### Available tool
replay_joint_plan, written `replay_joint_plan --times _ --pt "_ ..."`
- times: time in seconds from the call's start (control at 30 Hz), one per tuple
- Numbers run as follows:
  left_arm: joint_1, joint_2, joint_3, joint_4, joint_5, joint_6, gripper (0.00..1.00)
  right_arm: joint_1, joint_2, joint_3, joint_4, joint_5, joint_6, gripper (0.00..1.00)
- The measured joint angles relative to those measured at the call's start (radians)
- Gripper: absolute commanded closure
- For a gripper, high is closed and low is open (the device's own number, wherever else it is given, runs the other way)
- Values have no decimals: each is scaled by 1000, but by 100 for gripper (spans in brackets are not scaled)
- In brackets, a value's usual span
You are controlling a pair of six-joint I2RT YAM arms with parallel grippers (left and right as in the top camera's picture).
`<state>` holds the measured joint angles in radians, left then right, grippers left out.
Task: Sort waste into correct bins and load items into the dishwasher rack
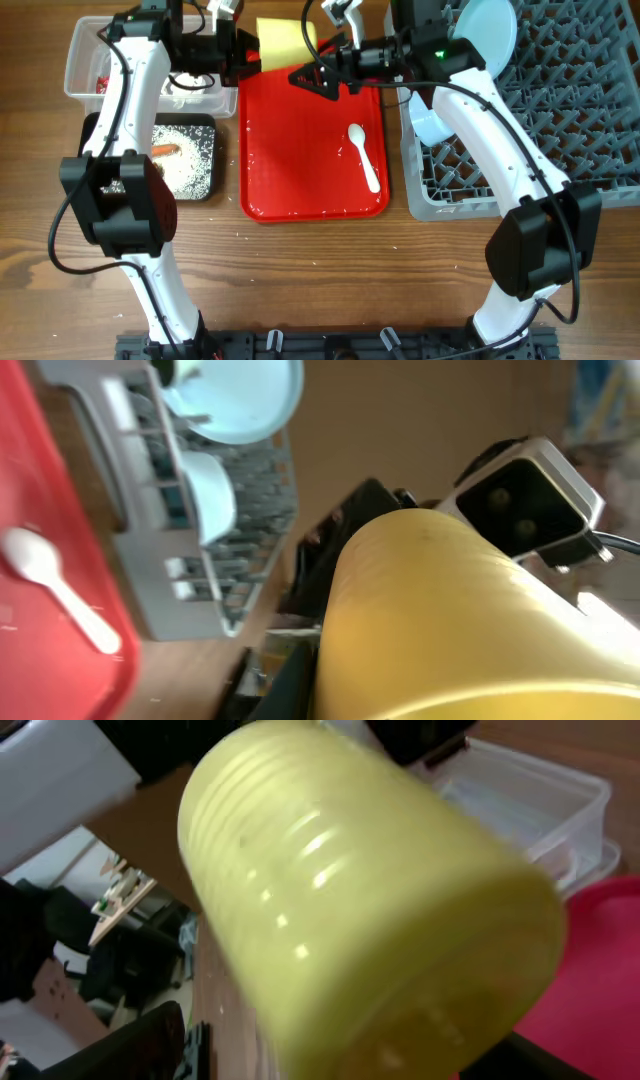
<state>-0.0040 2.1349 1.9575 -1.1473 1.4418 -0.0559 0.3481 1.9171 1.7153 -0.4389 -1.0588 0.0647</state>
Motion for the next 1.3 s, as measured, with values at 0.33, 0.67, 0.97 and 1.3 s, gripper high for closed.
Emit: replay_joint_plan --times 0.33,0.67,0.97,1.3 --pt "-6 0 0 -74 49 3 96 0 0 0 180 -13 48 29" --pt "-2 0 0 -77 117 11 96 -10 0 0 254 -92 48 32" --pt "-3 -6 0 -107 113 14 96 -5 8 -6 322 -121 47 14" --pt "-10 -6 0 -133 114 18 96 1 9 -6 359 -113 48 33"
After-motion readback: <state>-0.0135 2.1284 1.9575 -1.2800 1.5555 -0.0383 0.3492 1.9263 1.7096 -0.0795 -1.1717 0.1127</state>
